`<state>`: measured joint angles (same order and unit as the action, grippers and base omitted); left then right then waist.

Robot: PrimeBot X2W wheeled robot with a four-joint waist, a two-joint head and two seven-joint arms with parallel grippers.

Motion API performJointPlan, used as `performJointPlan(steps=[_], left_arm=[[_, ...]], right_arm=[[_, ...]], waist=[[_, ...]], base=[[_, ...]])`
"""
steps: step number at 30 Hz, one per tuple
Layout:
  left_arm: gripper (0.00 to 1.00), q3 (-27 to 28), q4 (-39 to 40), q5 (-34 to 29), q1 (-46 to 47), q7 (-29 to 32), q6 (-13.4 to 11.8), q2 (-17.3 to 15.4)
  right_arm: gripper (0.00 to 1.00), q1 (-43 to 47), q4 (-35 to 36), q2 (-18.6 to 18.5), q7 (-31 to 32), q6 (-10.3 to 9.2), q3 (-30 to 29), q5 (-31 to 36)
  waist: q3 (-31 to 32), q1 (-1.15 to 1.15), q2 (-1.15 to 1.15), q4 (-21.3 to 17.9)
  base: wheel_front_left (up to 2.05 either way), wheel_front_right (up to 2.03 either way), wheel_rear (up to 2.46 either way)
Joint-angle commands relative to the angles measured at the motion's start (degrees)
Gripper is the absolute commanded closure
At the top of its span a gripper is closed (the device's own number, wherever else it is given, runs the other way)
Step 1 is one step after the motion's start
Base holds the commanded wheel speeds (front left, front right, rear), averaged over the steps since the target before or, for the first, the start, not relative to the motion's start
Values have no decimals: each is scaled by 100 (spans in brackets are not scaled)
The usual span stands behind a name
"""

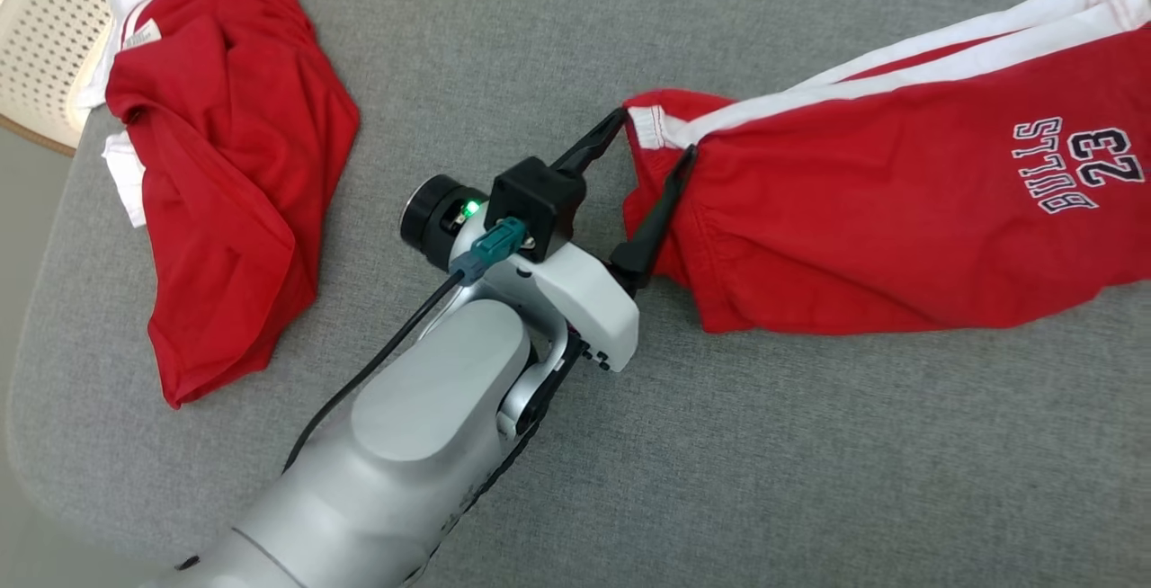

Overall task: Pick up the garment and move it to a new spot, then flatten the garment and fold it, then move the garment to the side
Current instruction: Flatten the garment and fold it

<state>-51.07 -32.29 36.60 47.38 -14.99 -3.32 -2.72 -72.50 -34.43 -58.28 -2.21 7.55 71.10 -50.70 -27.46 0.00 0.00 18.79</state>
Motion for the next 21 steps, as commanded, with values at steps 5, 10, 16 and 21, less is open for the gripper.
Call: performJointPlan(steps=[5,10,16,21], left_arm=[[0,335,-178,-186,-267,-28,-51,-33],[0,955,-80,-373,-641,-28,-77,-153],[0,1674,509,-620,-1091,-27,-86,-174],[0,2378,1143,-901,-1733,-17,-110,-116]], right_arm=[[0,514,-572,473,-755,-12,-218,-291],[0,1038,-878,1011,-1270,-12,-717,-551],[0,1666,-418,1276,-1302,-12,-1831,-272],[0,2903,526,1666,-1293,-9,-3378,457]], waist=[[446,0,0,-253],[973,0,0,-500],[1357,0,0,-699],[1680,0,0,-874]], base=[[0,0,0],[0,0,0],[0,0,0],[0,0,0]])
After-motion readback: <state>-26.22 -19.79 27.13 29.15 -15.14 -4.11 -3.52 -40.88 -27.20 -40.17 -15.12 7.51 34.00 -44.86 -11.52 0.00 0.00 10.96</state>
